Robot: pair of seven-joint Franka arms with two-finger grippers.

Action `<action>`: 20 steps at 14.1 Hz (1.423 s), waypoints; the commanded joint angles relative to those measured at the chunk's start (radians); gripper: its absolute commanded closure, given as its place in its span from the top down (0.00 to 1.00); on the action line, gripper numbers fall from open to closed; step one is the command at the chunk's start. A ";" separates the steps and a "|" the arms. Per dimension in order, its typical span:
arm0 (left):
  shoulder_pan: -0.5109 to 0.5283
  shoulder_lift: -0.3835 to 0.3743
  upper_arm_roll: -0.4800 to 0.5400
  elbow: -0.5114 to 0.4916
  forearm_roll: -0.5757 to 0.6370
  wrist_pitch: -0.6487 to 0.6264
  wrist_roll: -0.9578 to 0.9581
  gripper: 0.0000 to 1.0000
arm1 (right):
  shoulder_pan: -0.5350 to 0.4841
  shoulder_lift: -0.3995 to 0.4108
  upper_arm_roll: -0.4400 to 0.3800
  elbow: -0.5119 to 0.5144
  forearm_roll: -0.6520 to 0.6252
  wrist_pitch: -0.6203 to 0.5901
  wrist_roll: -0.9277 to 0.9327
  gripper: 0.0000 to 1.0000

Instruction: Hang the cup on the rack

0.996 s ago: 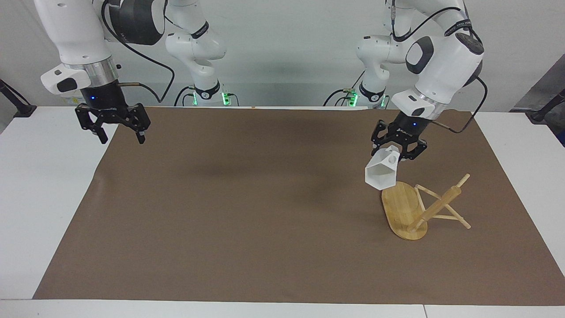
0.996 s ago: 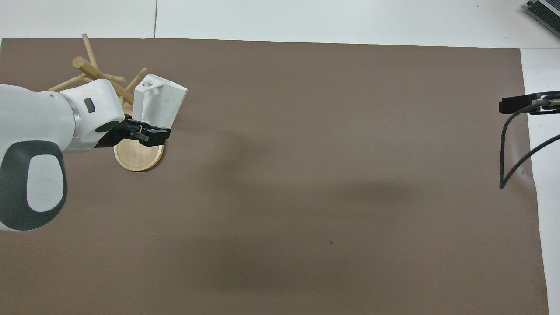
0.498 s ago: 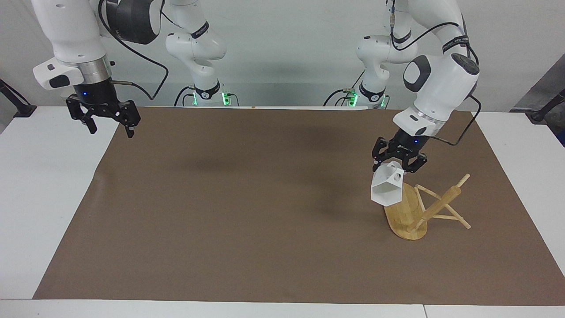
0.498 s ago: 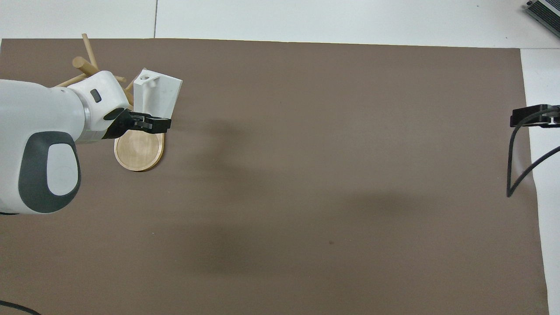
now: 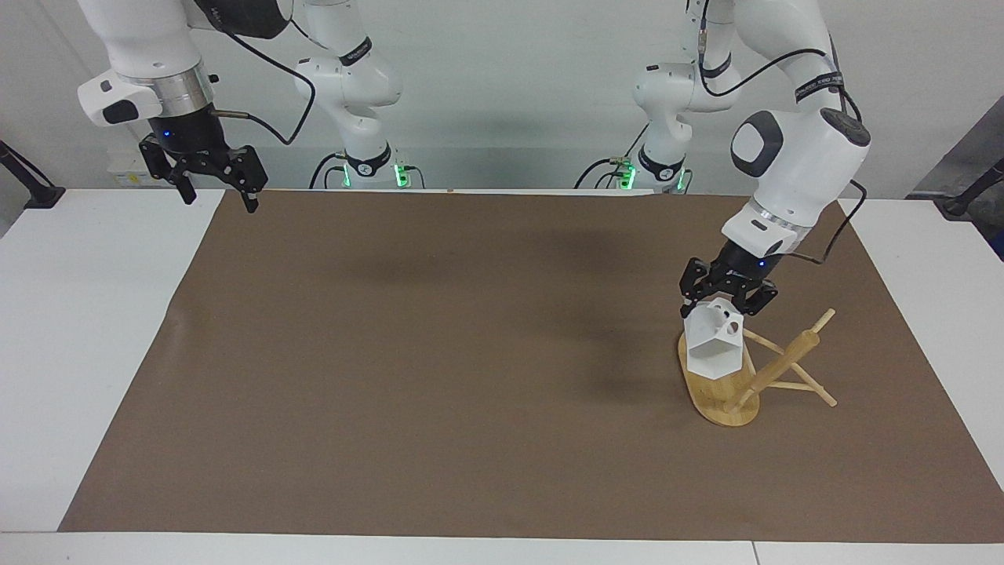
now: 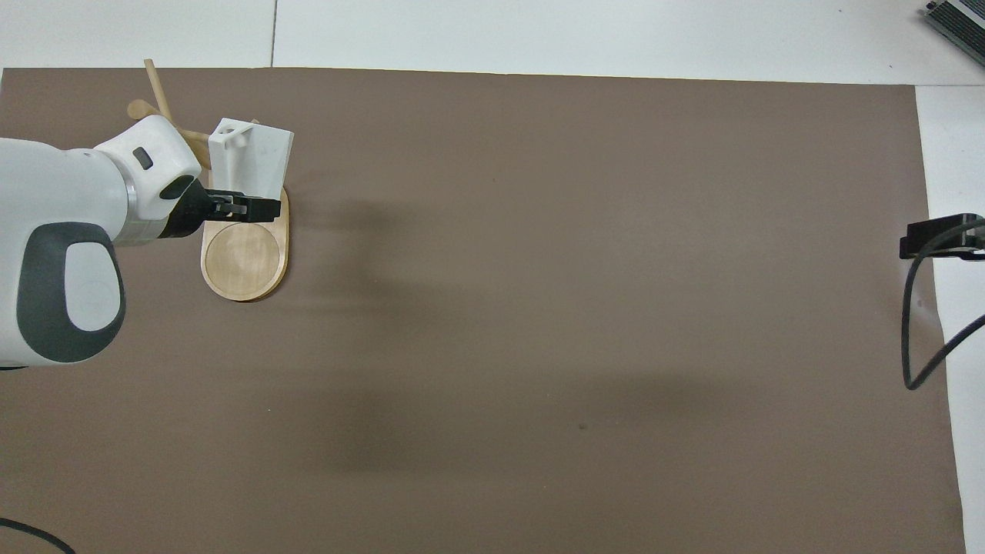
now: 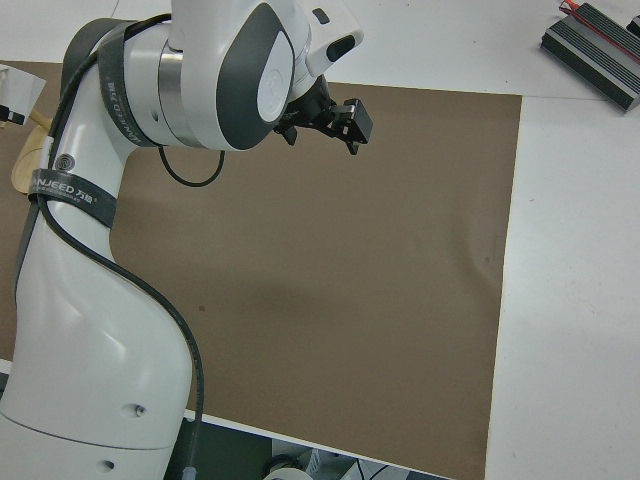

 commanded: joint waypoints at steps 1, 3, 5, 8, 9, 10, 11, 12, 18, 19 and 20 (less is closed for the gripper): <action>0.019 0.005 -0.006 0.000 0.017 0.015 -0.052 0.00 | -0.010 -0.012 0.001 0.002 0.025 -0.023 -0.085 1.00; 0.034 0.003 -0.006 -0.002 0.017 -0.002 -0.066 0.00 | -0.016 -0.018 0.001 -0.007 0.025 -0.021 -0.141 1.00; 0.037 0.003 -0.006 -0.002 0.015 -0.012 -0.078 0.00 | -0.016 -0.020 0.000 -0.012 0.023 -0.021 -0.141 1.00; 0.055 0.002 -0.006 -0.002 0.009 -0.022 -0.158 0.00 | -0.019 -0.020 0.000 -0.013 0.025 -0.020 -0.136 1.00; 0.060 0.000 -0.006 -0.002 0.009 -0.037 -0.158 0.00 | -0.019 -0.020 0.000 -0.013 0.025 -0.020 -0.135 1.00; 0.069 -0.003 -0.006 0.000 0.009 -0.049 -0.156 0.00 | -0.019 -0.020 -0.002 -0.013 0.025 -0.018 -0.135 1.00; 0.078 -0.004 -0.008 0.003 0.007 -0.057 -0.156 0.02 | -0.021 -0.021 -0.002 -0.016 0.025 -0.017 -0.135 1.00; 0.079 -0.006 -0.006 0.003 0.007 -0.062 -0.156 0.26 | -0.019 -0.024 0.000 -0.024 0.025 -0.011 -0.135 1.00; 0.080 -0.047 -0.003 0.003 0.020 -0.111 -0.147 1.00 | -0.019 -0.044 -0.002 -0.061 0.106 -0.006 -0.129 1.00; 0.086 -0.064 -0.002 -0.001 0.021 -0.144 -0.147 1.00 | -0.019 -0.046 -0.002 -0.064 0.108 -0.007 -0.129 1.00; 0.104 -0.084 0.000 -0.003 0.023 -0.182 -0.144 1.00 | -0.021 -0.046 -0.002 -0.066 0.108 -0.006 -0.129 1.00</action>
